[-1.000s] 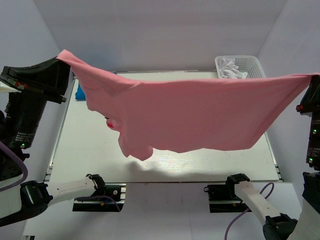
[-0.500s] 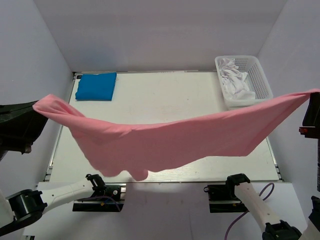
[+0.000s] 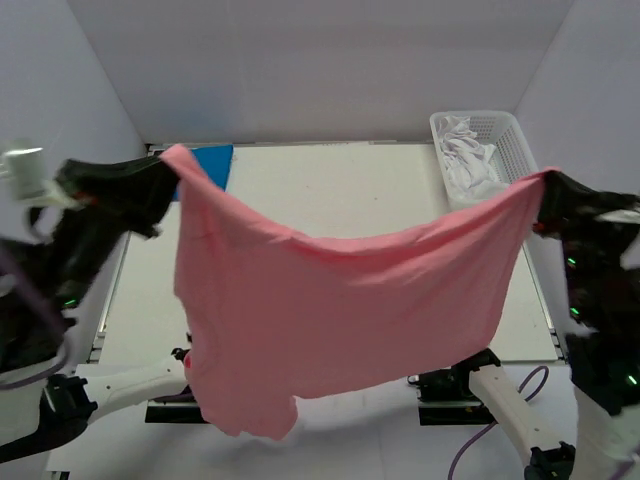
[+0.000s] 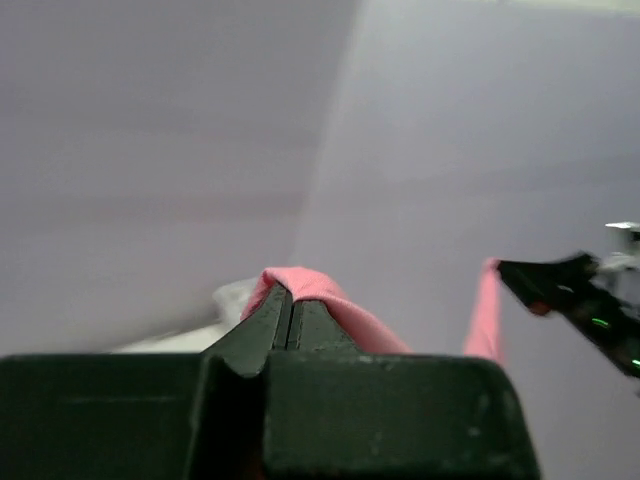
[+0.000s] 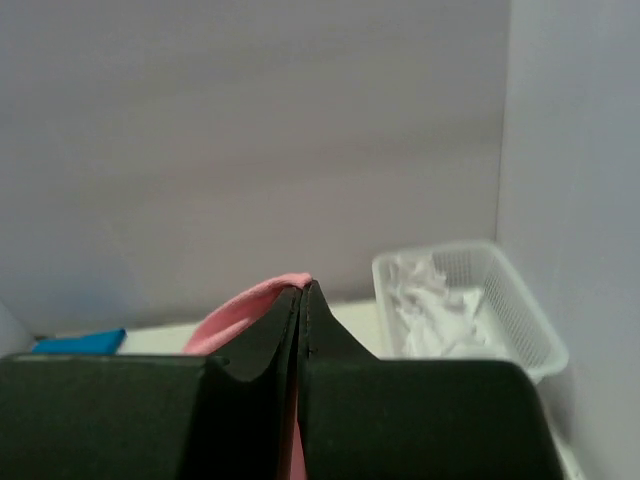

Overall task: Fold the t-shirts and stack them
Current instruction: Flatten out the tshirt

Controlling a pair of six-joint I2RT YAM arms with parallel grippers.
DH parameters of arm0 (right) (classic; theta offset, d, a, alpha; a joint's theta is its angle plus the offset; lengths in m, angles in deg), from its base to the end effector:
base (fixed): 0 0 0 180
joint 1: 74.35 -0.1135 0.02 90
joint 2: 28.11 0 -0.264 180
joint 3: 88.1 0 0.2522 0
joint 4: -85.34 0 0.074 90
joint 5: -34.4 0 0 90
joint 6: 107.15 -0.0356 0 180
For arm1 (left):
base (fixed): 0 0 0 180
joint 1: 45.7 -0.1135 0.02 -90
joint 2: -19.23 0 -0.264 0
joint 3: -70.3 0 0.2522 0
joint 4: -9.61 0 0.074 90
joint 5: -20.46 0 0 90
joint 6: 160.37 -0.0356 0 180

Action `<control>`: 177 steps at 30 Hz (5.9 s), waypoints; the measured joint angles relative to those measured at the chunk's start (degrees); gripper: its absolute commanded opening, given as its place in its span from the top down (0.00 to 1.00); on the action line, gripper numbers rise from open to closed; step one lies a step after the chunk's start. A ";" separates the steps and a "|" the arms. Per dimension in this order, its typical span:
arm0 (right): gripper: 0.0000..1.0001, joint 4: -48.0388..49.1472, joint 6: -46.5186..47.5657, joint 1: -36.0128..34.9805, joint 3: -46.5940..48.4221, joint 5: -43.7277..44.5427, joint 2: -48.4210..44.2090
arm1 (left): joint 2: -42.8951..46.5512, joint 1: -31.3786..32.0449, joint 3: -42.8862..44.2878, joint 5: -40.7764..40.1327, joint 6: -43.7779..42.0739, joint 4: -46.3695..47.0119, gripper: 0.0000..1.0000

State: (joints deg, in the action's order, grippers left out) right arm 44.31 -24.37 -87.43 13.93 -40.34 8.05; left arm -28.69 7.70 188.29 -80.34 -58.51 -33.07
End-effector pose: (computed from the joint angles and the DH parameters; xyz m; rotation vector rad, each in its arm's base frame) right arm 0.0102 -0.0073 0.5449 0.1789 1.1411 0.1627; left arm 0.0207 -0.0167 0.5967 0.2372 1.1224 -0.9149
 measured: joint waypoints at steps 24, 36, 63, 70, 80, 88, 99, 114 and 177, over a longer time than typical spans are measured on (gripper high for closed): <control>1.00 16.87 -10.38 0.26 -30.16 7.41 34.27 | -31.34 -10.23 -34.25 -44.83 5.40 17.97 1.00; 1.00 20.02 -7.85 1.18 -13.66 9.11 51.80 | -53.37 -24.50 -15.80 -36.74 3.67 21.97 1.00; 1.00 16.90 1.16 2.95 10.12 6.54 52.68 | -55.17 -33.33 5.60 -23.89 -0.02 23.15 1.00; 1.00 17.11 2.84 2.95 12.48 6.80 44.72 | -46.60 -32.92 7.87 -25.35 -2.29 24.11 1.00; 1.00 16.61 3.21 2.89 14.45 3.69 38.27 | -30.58 -32.50 2.62 -25.70 -1.53 24.11 1.00; 1.00 16.72 2.95 2.89 13.00 0.96 28.83 | -18.36 -32.39 -0.13 -21.64 0.59 22.16 1.00; 1.00 14.10 0.85 2.89 8.17 -4.81 16.70 | -5.35 -32.57 -2.86 -11.06 6.71 14.51 1.00; 1.00 11.78 -4.26 2.91 0.07 -11.04 1.57 | 9.16 -33.07 -4.13 2.80 14.34 6.64 1.00; 0.64 19.26 1.16 4.28 24.20 3.63 89.70 | -85.26 -38.91 12.96 -16.22 18.67 19.39 0.55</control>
State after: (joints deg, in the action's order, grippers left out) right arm 63.57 -23.21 -83.15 38.13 -36.71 97.75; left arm -113.95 -31.20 201.25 -96.56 -39.84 -13.69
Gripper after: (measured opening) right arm 0.237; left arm 0.295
